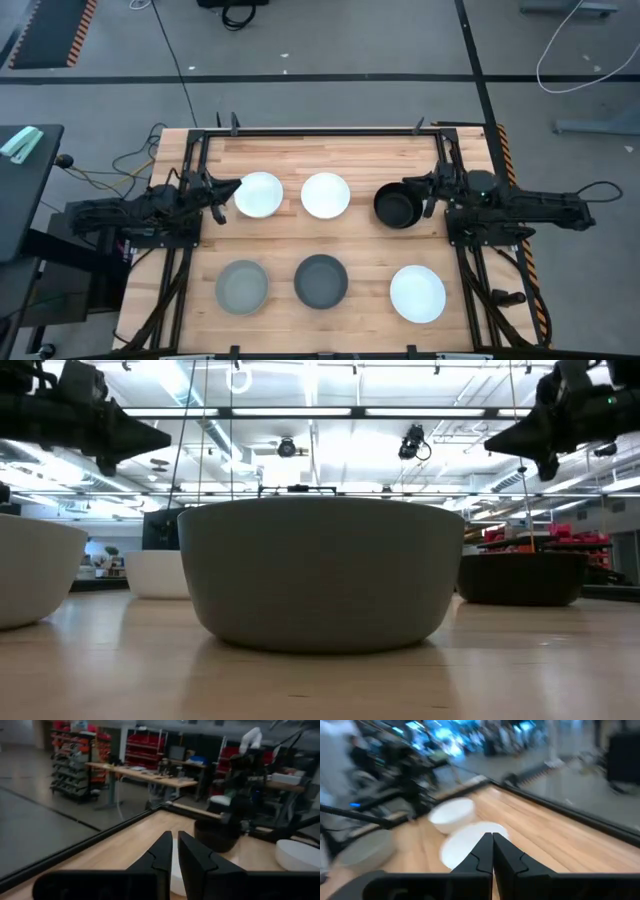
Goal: Nest bowls inside each other
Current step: Stack the black bowl on the top middle white bowl, then stack the top white bowl on the black bowl
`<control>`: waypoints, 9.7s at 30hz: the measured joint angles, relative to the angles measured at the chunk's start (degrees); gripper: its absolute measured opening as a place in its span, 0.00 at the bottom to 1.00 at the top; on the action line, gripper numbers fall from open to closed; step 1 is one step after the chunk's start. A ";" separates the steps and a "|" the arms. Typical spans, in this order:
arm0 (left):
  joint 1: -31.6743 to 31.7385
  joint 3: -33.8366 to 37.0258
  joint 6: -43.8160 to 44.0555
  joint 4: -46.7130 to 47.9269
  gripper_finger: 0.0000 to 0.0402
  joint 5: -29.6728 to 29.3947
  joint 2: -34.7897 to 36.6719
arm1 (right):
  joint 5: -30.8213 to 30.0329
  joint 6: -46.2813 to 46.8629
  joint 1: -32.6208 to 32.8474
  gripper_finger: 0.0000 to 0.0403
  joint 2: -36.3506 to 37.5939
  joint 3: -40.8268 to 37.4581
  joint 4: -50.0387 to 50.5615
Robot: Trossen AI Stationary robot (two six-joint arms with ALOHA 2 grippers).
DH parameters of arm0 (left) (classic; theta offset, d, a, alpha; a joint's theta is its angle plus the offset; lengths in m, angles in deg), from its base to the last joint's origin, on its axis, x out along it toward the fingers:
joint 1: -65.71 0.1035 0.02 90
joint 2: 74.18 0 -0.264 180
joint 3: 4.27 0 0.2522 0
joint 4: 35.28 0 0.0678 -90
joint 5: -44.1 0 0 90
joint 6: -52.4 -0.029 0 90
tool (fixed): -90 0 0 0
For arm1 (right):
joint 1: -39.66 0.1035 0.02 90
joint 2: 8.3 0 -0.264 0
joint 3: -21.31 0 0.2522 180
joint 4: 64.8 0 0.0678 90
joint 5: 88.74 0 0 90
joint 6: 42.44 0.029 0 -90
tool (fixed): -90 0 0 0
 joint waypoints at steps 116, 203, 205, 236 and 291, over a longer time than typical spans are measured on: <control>0.31 -4.92 6.74 20.71 0.19 -1.20 -0.02 | 12.04 -0.07 -15.09 0.00 -77.44 60.22 37.22; 0.32 -4.90 6.93 24.68 0.20 -1.17 -0.02 | 21.04 -4.60 -17.27 0.23 -100.89 77.16 45.63; 0.32 -4.90 7.18 24.63 0.21 -1.18 0.00 | 21.06 -4.37 -17.35 0.23 -99.57 77.21 45.83; 0.31 -4.90 10.02 25.98 0.20 -1.18 0.00 | 15.14 -7.40 -14.77 0.01 -93.88 68.80 40.98; 41.32 -33.42 2.52 42.16 0.22 35.63 -59.92 | 13.06 -3.14 -7.83 0.07 -92.51 67.11 50.08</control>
